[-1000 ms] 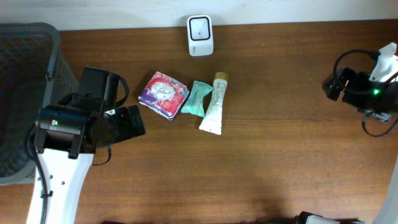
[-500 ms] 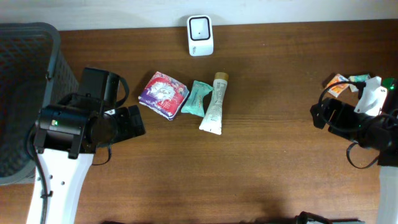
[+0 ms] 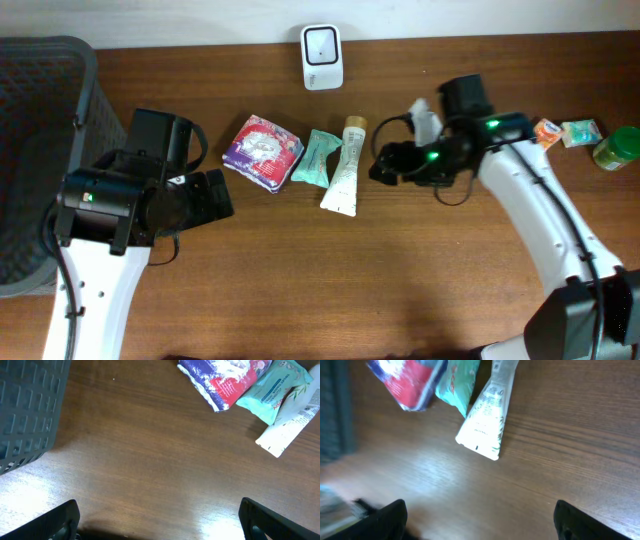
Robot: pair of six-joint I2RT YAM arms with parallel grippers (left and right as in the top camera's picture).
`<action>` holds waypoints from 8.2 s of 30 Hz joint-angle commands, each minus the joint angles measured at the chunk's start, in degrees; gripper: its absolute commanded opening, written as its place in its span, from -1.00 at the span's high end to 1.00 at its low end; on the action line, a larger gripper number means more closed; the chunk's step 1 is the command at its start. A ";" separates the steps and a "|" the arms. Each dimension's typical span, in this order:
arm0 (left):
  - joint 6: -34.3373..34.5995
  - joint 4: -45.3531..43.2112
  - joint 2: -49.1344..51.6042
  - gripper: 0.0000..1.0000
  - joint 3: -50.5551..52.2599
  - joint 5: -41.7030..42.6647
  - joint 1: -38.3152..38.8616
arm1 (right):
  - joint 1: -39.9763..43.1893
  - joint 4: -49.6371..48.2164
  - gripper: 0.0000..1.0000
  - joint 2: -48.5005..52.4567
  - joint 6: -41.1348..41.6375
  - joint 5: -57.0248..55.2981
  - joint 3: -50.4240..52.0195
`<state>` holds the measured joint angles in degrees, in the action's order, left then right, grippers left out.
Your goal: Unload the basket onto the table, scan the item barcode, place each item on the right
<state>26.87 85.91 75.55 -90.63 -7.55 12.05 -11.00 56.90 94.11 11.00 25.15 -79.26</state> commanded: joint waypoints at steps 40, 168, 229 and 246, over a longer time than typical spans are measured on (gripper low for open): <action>0.55 -0.17 -0.24 -0.98 -0.15 -0.42 0.17 | -16.57 14.27 -0.77 18.84 11.78 -31.89 -15.87; 0.52 -0.17 -0.24 -0.98 -0.15 -0.44 0.17 | -6.38 -6.75 0.73 20.68 -1.84 -5.51 2.89; 0.52 -0.17 -0.24 -0.99 -0.15 -0.42 0.17 | -3.21 -5.88 0.92 -2.99 -35.47 41.27 0.92; 0.52 -0.17 -0.24 -0.99 -0.15 -0.42 0.17 | -3.67 -9.51 0.92 -1.75 -27.82 39.54 1.09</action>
<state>26.87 85.84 75.55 -90.63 -7.55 12.05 -14.52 47.72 92.53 -16.64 62.39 -77.36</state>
